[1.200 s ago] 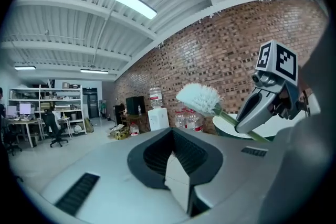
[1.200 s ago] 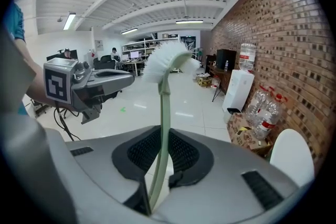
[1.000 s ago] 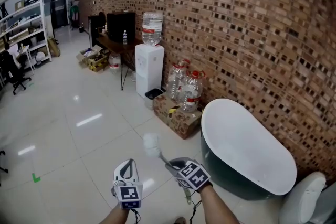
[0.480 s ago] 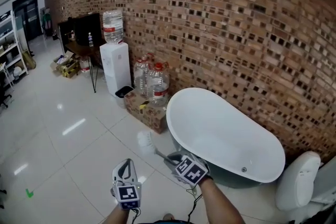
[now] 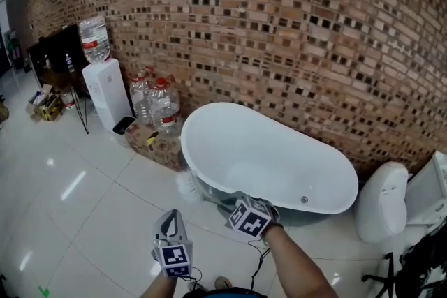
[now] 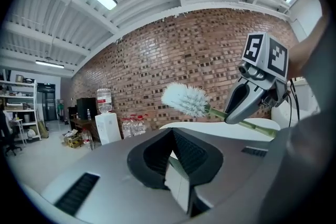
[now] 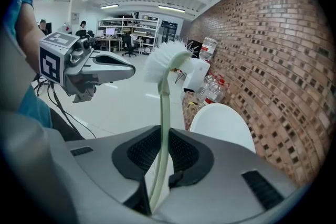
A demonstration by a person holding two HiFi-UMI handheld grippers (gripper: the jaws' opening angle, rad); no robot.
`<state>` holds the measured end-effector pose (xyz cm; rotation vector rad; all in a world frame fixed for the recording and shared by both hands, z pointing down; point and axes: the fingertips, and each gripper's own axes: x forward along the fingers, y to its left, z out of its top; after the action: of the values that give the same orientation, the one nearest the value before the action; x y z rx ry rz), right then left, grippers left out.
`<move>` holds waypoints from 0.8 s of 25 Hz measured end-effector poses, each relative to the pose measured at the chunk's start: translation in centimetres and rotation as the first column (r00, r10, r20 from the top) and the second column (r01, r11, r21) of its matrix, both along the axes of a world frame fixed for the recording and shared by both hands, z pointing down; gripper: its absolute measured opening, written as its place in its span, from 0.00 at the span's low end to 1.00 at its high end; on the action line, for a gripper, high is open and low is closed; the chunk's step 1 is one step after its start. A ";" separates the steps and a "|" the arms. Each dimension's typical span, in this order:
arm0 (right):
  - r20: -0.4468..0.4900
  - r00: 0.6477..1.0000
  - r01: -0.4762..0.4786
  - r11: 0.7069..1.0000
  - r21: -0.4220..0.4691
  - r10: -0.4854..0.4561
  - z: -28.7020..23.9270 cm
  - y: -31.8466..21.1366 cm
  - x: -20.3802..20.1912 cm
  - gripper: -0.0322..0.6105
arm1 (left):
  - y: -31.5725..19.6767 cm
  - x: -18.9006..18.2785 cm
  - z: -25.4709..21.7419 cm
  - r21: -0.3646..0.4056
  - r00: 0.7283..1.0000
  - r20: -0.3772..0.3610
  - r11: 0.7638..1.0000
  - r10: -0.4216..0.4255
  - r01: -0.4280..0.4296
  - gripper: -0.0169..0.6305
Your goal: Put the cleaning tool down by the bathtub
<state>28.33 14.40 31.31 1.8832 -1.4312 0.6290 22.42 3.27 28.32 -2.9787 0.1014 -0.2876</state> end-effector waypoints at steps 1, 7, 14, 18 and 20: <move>-0.007 1.000 -0.012 1.000 -0.017 0.012 0.1 0.3 0.1 0.15 | 0.3 0.3 0.0 -0.008 1.000 0.000 1.000 0.018 -0.018 0.03; -0.100 0.993 -0.076 0.990 -0.115 0.065 0.2 1.9 1.9 0.15 | 1.9 2.2 -0.2 -0.024 0.994 -0.011 0.993 0.113 -0.113 0.03; -0.114 0.990 -0.104 0.985 -0.138 0.088 2.7 4.0 3.6 0.15 | 3.7 3.7 1.3 -0.037 0.992 0.019 0.992 0.122 -0.121 0.03; -0.056 0.991 -0.124 0.990 -0.072 0.120 4.1 5.5 5.1 0.15 | 4.8 5.5 1.6 -0.034 0.997 0.039 0.997 0.068 -0.066 0.03; -0.046 0.993 -0.112 0.991 -0.068 0.109 5.3 6.6 5.7 0.15 | 6.0 6.3 1.8 -0.037 0.998 0.038 0.998 0.049 -0.047 0.03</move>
<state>34.06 20.97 36.57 1.9186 -1.2688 0.6803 28.68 9.23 30.07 -3.0050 0.0206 -0.3445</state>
